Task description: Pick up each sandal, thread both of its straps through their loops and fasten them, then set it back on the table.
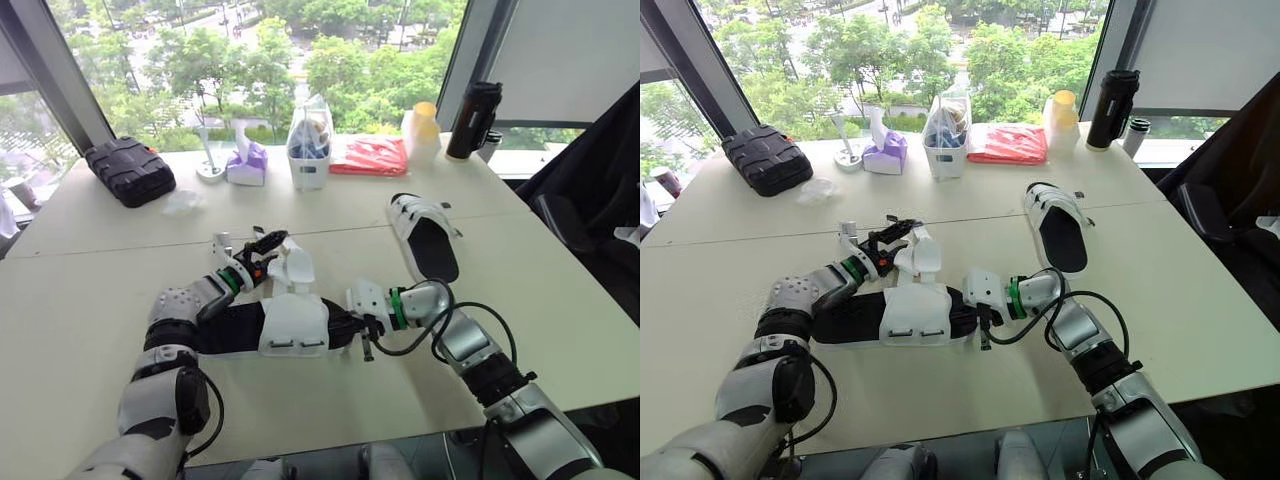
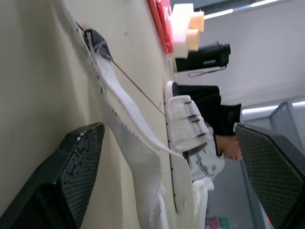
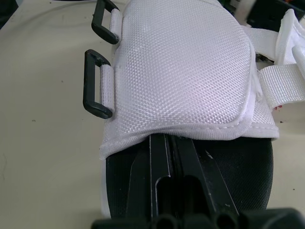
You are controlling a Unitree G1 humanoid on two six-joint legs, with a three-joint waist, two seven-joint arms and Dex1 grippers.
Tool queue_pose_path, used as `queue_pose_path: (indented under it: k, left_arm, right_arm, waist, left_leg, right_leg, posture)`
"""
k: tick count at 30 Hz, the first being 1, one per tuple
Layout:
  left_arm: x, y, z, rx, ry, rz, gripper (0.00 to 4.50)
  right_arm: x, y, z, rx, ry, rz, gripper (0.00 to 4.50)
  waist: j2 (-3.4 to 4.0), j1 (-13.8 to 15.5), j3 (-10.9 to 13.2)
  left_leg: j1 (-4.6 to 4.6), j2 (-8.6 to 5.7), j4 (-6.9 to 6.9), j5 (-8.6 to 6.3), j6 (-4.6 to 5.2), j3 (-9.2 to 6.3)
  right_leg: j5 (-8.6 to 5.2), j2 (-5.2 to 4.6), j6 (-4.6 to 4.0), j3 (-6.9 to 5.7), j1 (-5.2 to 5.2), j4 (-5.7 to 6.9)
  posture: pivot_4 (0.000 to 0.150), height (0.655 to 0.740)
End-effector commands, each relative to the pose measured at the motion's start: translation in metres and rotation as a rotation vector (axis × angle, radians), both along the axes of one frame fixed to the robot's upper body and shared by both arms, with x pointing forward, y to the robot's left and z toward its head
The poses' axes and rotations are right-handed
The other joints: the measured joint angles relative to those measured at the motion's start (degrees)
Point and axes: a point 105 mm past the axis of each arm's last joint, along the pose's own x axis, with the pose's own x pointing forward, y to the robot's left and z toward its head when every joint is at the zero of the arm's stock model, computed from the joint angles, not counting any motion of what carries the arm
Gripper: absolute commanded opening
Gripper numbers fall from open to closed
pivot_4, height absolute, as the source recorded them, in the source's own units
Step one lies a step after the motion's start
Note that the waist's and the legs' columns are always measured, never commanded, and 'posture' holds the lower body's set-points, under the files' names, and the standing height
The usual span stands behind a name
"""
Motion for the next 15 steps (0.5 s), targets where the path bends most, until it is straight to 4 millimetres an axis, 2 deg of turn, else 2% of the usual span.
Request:
queue_pose_path:
  k: [1,2,5,12,15]
  left_arm:
    - [0.0040,0.0152,-0.0072,0.007,0.010,0.077,4.50]
    - [0.0044,0.0161,-0.0073,0.008,0.007,0.081,4.50]
    - [0.0053,0.0170,-0.0072,0.011,0.002,0.084,3.69]
    - [0.0062,0.0187,-0.0082,0.020,0.002,0.090,0.06]
    - [0.0063,0.0231,-0.0068,0.022,-0.005,0.099,0.02]
  right_arm:
    - [-0.0072,-0.0008,-0.0127,-0.046,0.025,0.015,0.05]
    - [-0.0070,-0.0011,-0.0132,-0.048,0.024,0.014,0.05]
    - [-0.0070,-0.0017,-0.0136,-0.052,0.023,0.013,0.00]
    - [-0.0061,-0.0005,-0.0132,-0.054,0.018,0.012,0.00]
    - [-0.0061,0.0003,-0.0134,-0.053,0.019,0.012,0.00]
  waist:
    - [0.01,-0.06,-0.04]
    - [0.00,-0.07,-0.06]
    - [0.00,-0.15,-0.06]
    - [0.02,-0.12,-0.14]
    - [0.03,-0.17,-0.19]
  left_leg:
    - [0.00,0.00,0.00,0.01,-0.01,0.00]
    - [0.00,0.00,0.00,0.01,-0.01,0.00]
    - [0.00,0.00,0.00,0.00,-0.01,0.00]
    - [0.00,0.00,-0.02,-0.04,0.07,0.00]
    - [0.02,0.00,-0.02,-0.11,0.19,0.00]
  right_leg:
    - [0.00,0.00,0.00,0.00,0.00,0.00]
    - [0.00,0.00,0.00,0.00,0.00,0.00]
    - [0.00,0.00,0.00,0.00,0.00,0.00]
    - [0.00,0.00,0.00,0.00,-0.01,-0.02]
    - [0.00,0.00,0.01,0.00,0.01,0.00]
  posture:
    - [0.150,0.7400]
    - [0.150,0.7400]
    - [0.150,0.7400]
    - [0.150,0.7400]
    - [0.150,0.7400]
